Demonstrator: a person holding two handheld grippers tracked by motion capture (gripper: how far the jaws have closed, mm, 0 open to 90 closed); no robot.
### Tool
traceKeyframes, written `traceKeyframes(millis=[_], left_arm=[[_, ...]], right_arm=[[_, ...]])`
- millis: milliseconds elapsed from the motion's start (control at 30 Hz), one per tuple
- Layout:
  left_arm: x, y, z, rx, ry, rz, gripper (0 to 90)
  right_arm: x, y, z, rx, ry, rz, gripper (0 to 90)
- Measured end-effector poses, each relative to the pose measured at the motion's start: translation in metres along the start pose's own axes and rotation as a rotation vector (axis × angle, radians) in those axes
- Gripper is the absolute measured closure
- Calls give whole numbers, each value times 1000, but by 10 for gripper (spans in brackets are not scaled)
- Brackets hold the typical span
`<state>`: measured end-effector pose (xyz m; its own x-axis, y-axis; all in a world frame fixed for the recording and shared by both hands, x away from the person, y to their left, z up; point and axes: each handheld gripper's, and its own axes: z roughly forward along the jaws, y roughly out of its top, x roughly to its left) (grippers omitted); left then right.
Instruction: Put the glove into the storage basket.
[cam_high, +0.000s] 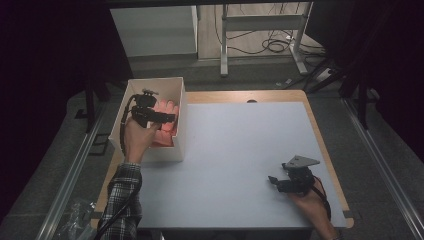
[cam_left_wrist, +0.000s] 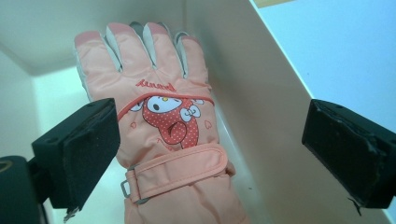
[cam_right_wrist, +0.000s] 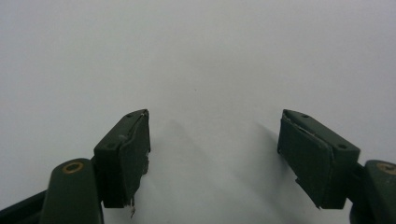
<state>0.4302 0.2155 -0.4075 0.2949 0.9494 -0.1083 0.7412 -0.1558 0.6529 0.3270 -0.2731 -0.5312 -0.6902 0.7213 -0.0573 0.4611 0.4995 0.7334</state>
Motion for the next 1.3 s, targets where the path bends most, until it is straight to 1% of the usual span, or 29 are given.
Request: traceKeyframes(millis=[67, 133, 200, 267, 333, 367, 400, 433, 467, 567, 667, 733, 900, 1133, 1300], left_arm=[[0, -1, -2, -5, 10, 13, 52], [1, -1, -3, 1, 4, 12, 54], [3, -2, -3, 9, 12, 16, 54], [5, -4, -4, 10, 7, 10, 54], [4, -6, -6, -11, -10, 8, 58], [2, -7, -9, -16, -22, 21, 59], [1, -8, -10, -19, -25, 31, 59], [-3, -9, -13, -27, -26, 46, 59], [-5, -10, -15, -36, -33, 50, 59], [-13, -14, -23, -68, -66, 68, 59], [-22, -18, -30, -81, -84, 105, 58], [-27, -22, -34, -89, -100, 115, 55], [-40, -32, -39, -101, -141, 154, 53], [-55, -45, -43, -106, -160, 210, 44], [-70, -57, -47, -119, -191, 251, 42]], right_arm=[[0, 0, 0, 0, 0, 0, 258], [0, 0, 0, 0, 0, 1, 257], [0, 0, 0, 0, 0, 1, 257], [0, 0, 0, 0, 0, 1, 257], [0, 0, 0, 0, 0, 1, 257], [0, 0, 0, 0, -1, 1, 257], [0, 0, 0, 0, 0, 1, 256], [0, 0, 0, 0, -1, 1, 256], [0, 0, 0, 0, -1, 1, 256], [0, 0, 0, 0, -2, 1, 255], [0, 0, 0, 0, -2, 1, 254], [0, 0, 0, 1, -3, 1, 253], [0, 0, 0, 4, -4, 0, 251], [0, 0, 0, 4, -4, 2, 250], [0, 0, 0, 4, -4, 4, 249]])
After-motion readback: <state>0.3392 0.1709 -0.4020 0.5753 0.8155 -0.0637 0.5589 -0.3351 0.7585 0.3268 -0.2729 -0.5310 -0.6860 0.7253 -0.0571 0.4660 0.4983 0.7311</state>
